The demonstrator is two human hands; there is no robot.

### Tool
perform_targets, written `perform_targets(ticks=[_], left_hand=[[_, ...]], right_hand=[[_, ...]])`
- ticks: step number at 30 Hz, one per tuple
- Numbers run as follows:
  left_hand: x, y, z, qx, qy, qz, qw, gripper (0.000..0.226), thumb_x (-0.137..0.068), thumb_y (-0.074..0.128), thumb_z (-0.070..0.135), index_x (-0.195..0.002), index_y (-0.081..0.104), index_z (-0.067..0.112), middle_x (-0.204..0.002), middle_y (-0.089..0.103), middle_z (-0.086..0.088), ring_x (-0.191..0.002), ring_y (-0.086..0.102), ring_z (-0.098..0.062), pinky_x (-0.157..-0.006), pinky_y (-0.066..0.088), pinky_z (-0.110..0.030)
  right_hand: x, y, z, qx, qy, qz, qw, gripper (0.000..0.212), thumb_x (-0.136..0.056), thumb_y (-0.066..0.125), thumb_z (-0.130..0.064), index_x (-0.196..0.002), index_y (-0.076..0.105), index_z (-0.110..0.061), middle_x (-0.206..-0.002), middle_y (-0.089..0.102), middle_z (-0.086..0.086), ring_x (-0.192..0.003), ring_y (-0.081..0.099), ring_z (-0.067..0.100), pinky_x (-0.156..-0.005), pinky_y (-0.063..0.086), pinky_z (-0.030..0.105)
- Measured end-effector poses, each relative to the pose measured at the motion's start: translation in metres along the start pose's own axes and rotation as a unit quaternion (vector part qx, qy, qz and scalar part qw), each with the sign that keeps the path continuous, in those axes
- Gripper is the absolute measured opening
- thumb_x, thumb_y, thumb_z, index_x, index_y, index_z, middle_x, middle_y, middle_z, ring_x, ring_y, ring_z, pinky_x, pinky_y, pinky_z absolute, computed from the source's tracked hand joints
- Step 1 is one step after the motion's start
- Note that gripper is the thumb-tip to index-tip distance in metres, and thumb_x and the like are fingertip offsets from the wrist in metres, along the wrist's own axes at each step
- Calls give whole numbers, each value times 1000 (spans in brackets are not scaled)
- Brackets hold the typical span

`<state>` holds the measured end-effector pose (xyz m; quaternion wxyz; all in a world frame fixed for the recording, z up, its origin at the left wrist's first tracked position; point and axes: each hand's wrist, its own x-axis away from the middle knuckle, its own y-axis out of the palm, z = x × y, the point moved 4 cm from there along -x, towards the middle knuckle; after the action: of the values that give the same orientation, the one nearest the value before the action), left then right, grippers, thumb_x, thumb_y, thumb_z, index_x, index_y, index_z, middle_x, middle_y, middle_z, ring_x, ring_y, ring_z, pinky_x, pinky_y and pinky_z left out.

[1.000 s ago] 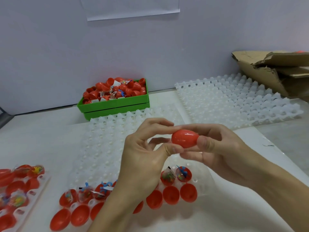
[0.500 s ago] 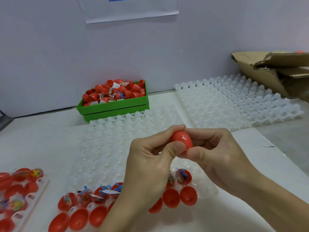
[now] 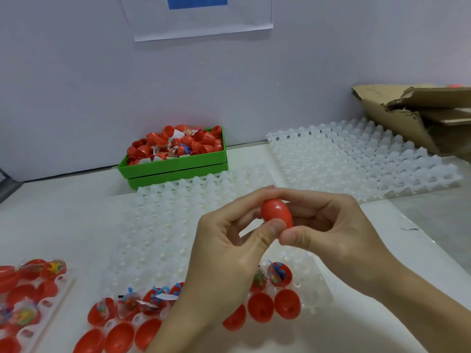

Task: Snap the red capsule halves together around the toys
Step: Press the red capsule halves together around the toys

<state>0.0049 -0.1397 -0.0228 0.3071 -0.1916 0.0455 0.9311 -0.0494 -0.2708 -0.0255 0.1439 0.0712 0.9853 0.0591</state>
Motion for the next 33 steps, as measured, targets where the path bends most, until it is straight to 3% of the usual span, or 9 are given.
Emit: perform_targets(ticks=[3,8,12,18,21,24,27,33], left_hand=[[-1,-1,1,17,-9,1,1000,35,-80,69,16,-115,71,16,-112,74,5,-109,69,-12,-89,54,-20],[-2,-5,2,-9,0,28,1000,35,-74,73,18,-109,71,19,-102,76,9,-101,70,-7,-81,53,-13],[-4,-8,1,-41,10,60,997,33,-64,78,19,-97,73,23,-92,77,11,-93,72,-5,-74,54,-11],[-3,-12,-3,-95,26,89,991,32,-62,87,10,-87,72,24,-86,75,8,-87,72,-9,-73,57,-15],[-2,-11,0,-90,47,95,990,29,-59,86,21,-86,74,25,-87,75,8,-89,73,-10,-74,58,-18],[-2,-11,2,-76,65,88,991,30,-59,86,12,-84,74,23,-86,74,5,-90,72,-13,-74,59,-20],[-3,-11,2,-81,75,80,991,38,-60,86,-1,-85,73,25,-86,73,5,-91,71,-12,-75,59,-21],[-2,-10,0,-84,84,61,991,43,-66,85,4,-97,73,31,-99,72,4,-104,68,-18,-81,60,-27]], right_hand=[[0,-2,1,-8,12,33,999,52,-63,77,-6,-113,68,-16,-96,78,10,-89,75,26,-74,58,23],[0,-6,-1,13,-15,77,997,31,-63,78,-17,-94,76,-16,-92,78,6,-87,76,21,-74,57,18],[1,-7,-1,24,-26,99,994,22,-66,75,-21,-87,78,-17,-85,78,6,-75,75,18,-65,57,20],[4,-2,0,51,-29,78,995,27,-71,72,-21,-97,79,-24,-88,78,3,-77,75,20,-70,57,20],[3,-3,1,56,-46,98,993,32,-67,74,-15,-97,78,-27,-84,78,4,-75,75,21,-71,58,21],[3,-3,-2,43,-68,110,991,34,-72,71,2,-93,78,-23,-84,79,3,-80,76,18,-69,58,20],[3,-3,-5,41,-77,108,990,31,-70,70,-5,-93,79,-23,-84,79,3,-80,76,19,-69,59,21],[4,-2,-7,41,-83,112,989,26,-69,69,-7,-91,78,-18,-83,78,5,-72,75,20,-65,58,21]])
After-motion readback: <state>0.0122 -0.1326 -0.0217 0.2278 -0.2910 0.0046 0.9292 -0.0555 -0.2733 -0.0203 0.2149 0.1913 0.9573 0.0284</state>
